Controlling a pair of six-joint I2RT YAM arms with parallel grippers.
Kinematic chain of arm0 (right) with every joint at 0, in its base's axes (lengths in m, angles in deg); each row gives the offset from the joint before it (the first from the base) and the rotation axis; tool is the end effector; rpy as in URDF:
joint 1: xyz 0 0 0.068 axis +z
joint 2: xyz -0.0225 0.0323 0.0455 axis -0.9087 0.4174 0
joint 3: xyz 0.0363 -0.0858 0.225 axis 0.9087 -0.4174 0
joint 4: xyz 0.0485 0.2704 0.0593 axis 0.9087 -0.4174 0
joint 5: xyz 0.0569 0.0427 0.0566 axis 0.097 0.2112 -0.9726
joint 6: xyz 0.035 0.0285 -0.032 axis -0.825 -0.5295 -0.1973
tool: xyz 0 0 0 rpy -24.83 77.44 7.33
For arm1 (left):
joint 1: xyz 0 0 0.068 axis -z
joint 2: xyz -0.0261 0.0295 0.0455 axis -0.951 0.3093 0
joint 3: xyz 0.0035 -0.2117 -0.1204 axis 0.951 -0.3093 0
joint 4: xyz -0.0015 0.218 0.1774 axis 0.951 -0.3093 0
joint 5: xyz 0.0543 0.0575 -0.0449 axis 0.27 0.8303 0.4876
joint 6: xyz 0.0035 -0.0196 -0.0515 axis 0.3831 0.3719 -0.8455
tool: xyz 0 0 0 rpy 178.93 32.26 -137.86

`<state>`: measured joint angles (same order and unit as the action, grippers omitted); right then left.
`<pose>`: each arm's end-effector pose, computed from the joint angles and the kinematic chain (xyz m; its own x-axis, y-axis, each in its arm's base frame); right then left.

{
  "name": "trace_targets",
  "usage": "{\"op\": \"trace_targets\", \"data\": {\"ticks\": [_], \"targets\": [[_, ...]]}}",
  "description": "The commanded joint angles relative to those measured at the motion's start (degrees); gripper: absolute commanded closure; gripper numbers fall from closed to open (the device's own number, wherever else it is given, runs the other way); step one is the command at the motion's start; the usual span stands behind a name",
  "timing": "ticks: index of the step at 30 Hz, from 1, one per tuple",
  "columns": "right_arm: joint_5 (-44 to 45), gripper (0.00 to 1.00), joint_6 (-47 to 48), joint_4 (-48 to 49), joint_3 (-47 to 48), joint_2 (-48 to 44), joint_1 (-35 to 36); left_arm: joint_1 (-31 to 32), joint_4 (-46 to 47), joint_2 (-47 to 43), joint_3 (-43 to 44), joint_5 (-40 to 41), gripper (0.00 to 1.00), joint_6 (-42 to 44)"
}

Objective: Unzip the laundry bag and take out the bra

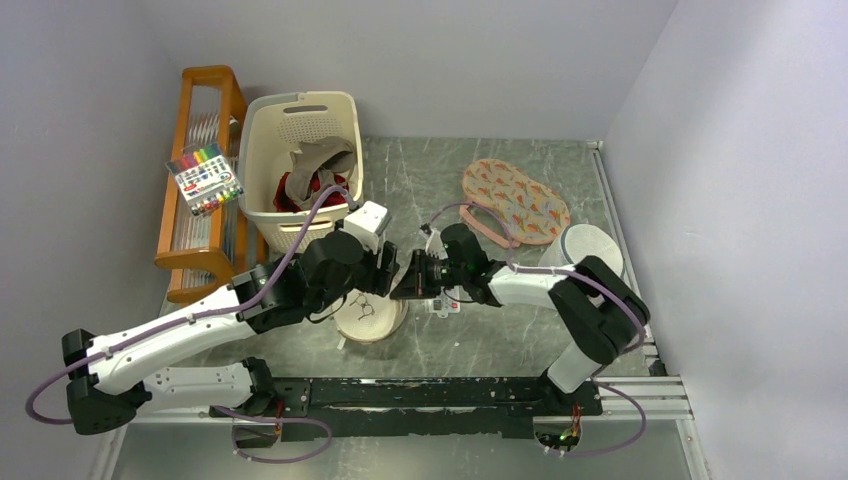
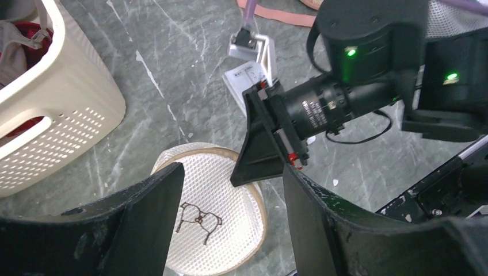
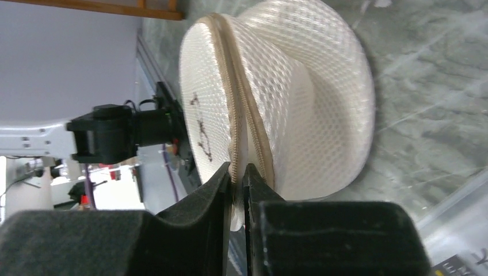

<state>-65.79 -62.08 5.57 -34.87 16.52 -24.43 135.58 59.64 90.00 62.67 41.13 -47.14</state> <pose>0.2318 0.2286 0.1199 -0.9469 0.0155 -0.3210 -0.2757 0.4740 0.8362 0.1306 -0.2248 0.3251 -0.4254 0.1243 -0.8964 0.5043 0.8550 -0.1208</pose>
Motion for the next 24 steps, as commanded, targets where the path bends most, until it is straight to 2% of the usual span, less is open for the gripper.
{"op": "trace_targets", "data": {"ticks": [1,6,10,13,15,18,22,24], "targets": [[-0.88,0.87,2.06,9.36,-1.36,5.18,-0.22,-0.03,3.61,0.43,-0.54,-0.59,0.25,-3.44],[0.56,0.84,4.74,9.14,0.32,10.27,-0.32,-0.47,4.76,-0.81,-3.74,0.3,0.2,-5.97],[0.76,0.71,6.25,7.65,0.17,8.76,-0.86,-2.05,5.72,-3.22,-6.28,-1.07,0.17,-7.52],[0.63,0.65,7.11,6.17,-0.8,6.4,-2.09,-4.03,5.94,-4.26,-7.36,-1.48,0.15,-7.92],[-0.19,0.58,7.93,5.55,-2.16,3.67,-3.55,-6.48,5.82,-4.35,-7.22,-2.27,0.14,-7.72],[0.74,0.41,11.09,0.84,-2.56,-2.66,-6.7,-11.85,7.12,-4.02,-6.71,-6.66,0.14,-5.81],[6.47,0.22,18.81,-11.84,0.15,-11.51,-12.16,-20.23,9.7,-2.05,-4.61,-13.34,0.14,-2.24],[10.18,0.16,22.21,-18.23,1.91,-15.74,-16.65,-23.06,10.31,-0.22,-2.39,-14.87,0.14,-0.59]]}}
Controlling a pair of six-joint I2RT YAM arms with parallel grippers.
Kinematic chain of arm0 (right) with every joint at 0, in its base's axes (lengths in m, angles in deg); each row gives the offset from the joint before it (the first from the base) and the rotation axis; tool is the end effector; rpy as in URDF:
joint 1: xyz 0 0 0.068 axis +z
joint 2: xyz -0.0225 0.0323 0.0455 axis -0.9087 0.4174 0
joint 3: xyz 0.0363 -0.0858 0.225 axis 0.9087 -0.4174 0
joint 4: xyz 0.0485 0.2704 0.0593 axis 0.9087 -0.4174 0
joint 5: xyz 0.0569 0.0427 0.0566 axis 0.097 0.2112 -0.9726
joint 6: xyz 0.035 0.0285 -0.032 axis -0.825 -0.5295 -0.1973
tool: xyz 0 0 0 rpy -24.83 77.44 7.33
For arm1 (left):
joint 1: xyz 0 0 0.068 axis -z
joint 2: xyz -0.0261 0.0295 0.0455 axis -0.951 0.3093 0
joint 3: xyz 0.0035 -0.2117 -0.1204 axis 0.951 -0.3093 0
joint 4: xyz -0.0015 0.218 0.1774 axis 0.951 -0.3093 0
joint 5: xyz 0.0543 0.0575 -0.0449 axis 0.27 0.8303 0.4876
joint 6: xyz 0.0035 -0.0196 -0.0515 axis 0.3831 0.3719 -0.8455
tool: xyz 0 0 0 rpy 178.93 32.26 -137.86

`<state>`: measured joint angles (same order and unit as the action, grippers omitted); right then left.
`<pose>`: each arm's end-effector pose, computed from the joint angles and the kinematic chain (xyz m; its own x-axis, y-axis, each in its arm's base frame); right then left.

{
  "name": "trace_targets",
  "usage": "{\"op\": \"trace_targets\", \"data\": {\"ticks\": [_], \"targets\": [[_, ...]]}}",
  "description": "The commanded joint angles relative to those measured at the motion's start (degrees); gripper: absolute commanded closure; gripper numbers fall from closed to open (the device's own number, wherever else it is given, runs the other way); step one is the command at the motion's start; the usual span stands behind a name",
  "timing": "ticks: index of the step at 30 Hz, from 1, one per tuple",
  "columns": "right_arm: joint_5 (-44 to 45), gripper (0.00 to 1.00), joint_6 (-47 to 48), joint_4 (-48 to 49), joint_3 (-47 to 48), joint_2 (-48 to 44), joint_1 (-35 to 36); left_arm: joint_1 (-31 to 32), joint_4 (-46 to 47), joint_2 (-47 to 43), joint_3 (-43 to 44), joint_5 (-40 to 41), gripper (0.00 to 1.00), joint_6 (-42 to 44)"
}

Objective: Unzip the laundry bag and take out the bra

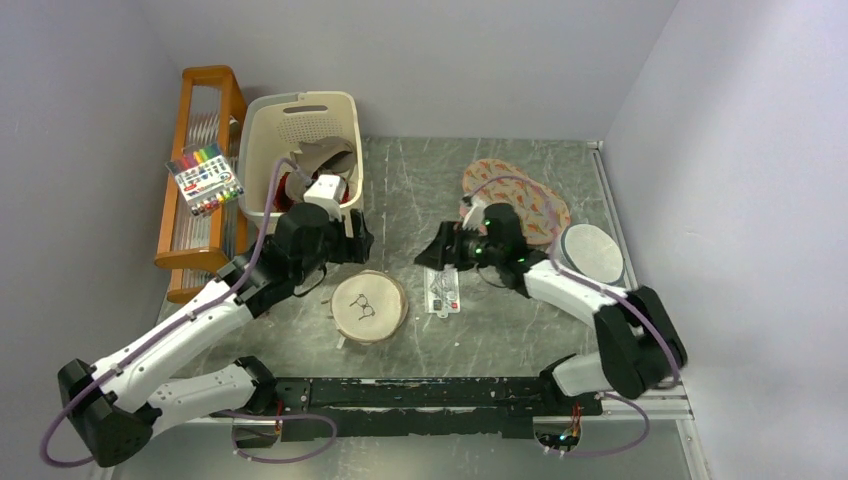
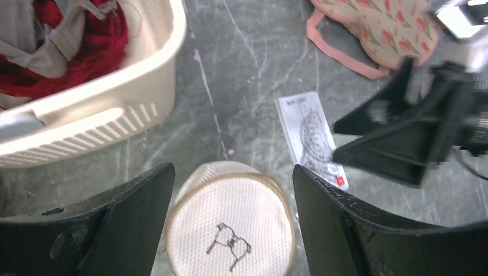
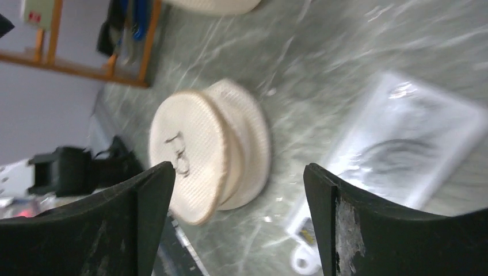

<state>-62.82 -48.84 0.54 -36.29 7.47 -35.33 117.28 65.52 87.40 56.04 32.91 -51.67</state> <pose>0.2608 0.1729 0.1508 -0.8291 0.1079 -0.5486 -0.4023 0.5663 0.7194 0.1898 -0.1747 0.3027 -0.4914 -0.0927 -0.8660 0.2893 0.9205 -0.2627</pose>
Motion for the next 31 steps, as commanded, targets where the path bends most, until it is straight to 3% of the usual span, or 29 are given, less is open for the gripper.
{"op": "trace_targets", "data": {"ticks": [1,8,11,15,20,26,31], "targets": [[9.96,0.15,10.42,-16.62,4.48,-8.81,-7.36,-6.04,4.65,3.44,5.72,-7.3,0.14,4.74],[33.17,0.11,17.15,-35.09,16.21,-25.29,-10.4,-12.86,4.52,7.54,19.42,-7.0,0.12,9.86],[39.25,0.1,21.28,-37.83,21.83,-32.56,-10.21,-13.76,2.8,7.81,26.99,-6.47,0.1,11.61],[42.35,0.06,26.63,-38.73,26.98,-40.24,-10.13,-13.83,1.18,5.47,34.75,-3.66,0.04,15.19],[44.46,0.0,29.23,-41.2,32.12,-42.47,-10.05,-13.78,-0.91,1.77,39.41,1.24,0.03,18.8],[47.01,0.0,25.98,-43.55,36.82,-39.75,-10.12,-13.77,-2.7,-1.0,40.54,3.56,0.03,19.36],[46.78,0.0,25.2,-42.25,34.5,-40.86,-10.13,-13.81,-3.71,-1.62,39.88,2.9,0.03,18.63]]}}
